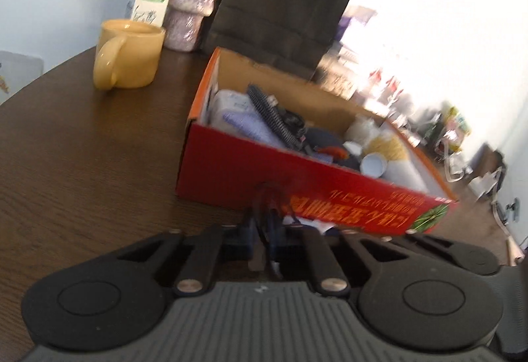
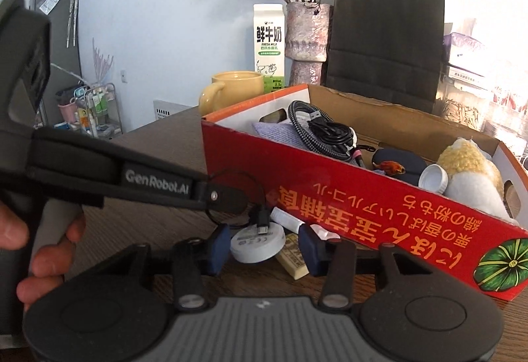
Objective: Organize objects
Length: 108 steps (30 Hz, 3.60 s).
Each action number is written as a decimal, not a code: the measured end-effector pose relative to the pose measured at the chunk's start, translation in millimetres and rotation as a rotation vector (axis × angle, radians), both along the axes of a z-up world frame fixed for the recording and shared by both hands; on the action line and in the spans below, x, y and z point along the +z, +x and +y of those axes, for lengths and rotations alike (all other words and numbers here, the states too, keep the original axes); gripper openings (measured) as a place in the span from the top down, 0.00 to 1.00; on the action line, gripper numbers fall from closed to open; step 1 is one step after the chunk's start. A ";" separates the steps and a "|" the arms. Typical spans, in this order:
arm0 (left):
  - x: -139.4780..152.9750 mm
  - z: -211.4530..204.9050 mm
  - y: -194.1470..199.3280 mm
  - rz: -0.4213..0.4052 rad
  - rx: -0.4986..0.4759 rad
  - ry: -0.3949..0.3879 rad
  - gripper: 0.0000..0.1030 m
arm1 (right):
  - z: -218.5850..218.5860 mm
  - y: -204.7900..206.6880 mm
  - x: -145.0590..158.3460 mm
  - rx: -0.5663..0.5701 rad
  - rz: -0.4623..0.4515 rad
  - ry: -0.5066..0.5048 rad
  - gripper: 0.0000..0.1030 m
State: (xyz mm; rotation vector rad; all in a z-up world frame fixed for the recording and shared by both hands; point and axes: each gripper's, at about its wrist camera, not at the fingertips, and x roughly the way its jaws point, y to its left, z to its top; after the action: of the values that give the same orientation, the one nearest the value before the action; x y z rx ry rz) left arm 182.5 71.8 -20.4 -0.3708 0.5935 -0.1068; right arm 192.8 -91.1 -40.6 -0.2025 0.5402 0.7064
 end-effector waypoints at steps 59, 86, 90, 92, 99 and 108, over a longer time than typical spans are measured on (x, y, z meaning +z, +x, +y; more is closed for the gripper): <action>77.4 -30.4 -21.9 -0.259 -0.019 0.059 0.97 | -50.8 -5.4 41.9 -0.090 -0.174 0.076 0.65; 64.6 -49.1 88.6 -0.243 -0.019 0.104 0.66 | -65.5 91.3 41.1 -0.222 -0.154 0.114 0.52; 69.3 -50.4 78.7 -0.278 0.074 0.167 0.00 | -72.7 84.0 43.3 -0.246 -0.177 0.145 0.00; 71.5 -51.2 75.5 -0.278 0.077 0.194 0.00 | -75.2 82.1 45.5 -0.260 -0.186 0.156 0.00; 72.0 -47.9 58.4 -0.269 0.098 0.185 0.00 | -75.7 74.7 45.5 -0.265 -0.184 0.154 0.00; 71.8 -36.0 25.6 -0.265 0.119 0.189 0.00 | -77.3 46.7 46.2 -0.254 -0.204 0.164 0.00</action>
State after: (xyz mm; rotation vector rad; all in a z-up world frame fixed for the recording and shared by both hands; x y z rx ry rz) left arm 208.1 35.8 51.3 -0.2028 0.3151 0.0146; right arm 239.4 -168.4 5.6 -0.0497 0.3040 0.4727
